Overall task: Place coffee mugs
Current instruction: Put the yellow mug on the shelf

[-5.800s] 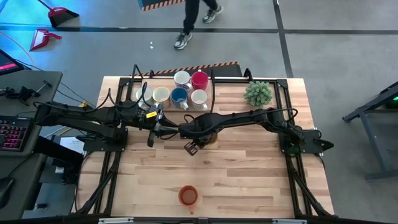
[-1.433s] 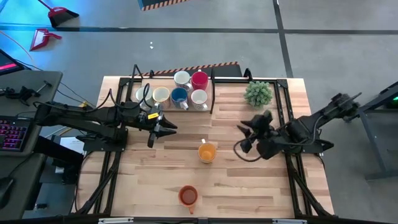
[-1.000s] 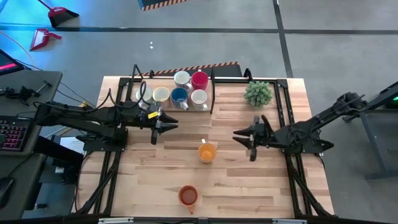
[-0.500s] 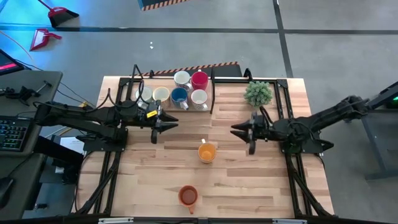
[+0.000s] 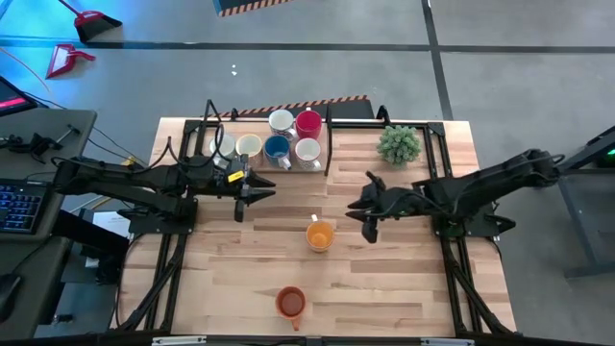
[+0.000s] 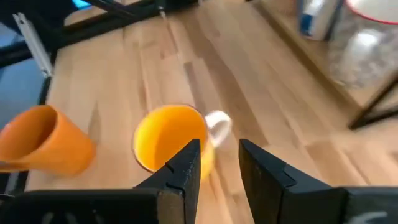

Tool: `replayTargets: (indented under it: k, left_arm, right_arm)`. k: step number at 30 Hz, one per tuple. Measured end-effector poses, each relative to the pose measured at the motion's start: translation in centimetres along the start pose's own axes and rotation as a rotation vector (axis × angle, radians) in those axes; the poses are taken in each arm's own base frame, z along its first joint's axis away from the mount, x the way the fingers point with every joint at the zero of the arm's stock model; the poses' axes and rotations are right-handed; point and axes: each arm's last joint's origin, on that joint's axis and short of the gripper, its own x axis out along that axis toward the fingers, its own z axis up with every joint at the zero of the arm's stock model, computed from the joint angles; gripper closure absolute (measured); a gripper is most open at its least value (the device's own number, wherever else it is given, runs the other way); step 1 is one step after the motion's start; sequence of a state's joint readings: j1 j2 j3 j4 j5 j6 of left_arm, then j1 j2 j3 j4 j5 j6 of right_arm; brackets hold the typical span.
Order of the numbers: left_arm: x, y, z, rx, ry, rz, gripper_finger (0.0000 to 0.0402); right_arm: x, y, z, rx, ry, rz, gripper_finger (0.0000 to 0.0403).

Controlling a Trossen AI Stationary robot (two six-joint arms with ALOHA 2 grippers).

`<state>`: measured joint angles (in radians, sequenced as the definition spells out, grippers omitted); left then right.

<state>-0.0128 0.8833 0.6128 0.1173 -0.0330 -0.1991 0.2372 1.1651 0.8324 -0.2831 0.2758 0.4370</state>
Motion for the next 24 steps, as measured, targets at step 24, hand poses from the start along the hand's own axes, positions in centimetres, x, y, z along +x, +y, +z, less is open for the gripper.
replayTargets:
  k: [24]
  left_arm:
    - [-0.1, 0.0, 0.0, 0.018, 0.008, 0.007, 0.0308]
  right_arm:
    - [6.3, 0.4, 2.7, -0.098, 0.321, 0.063, 0.0304]
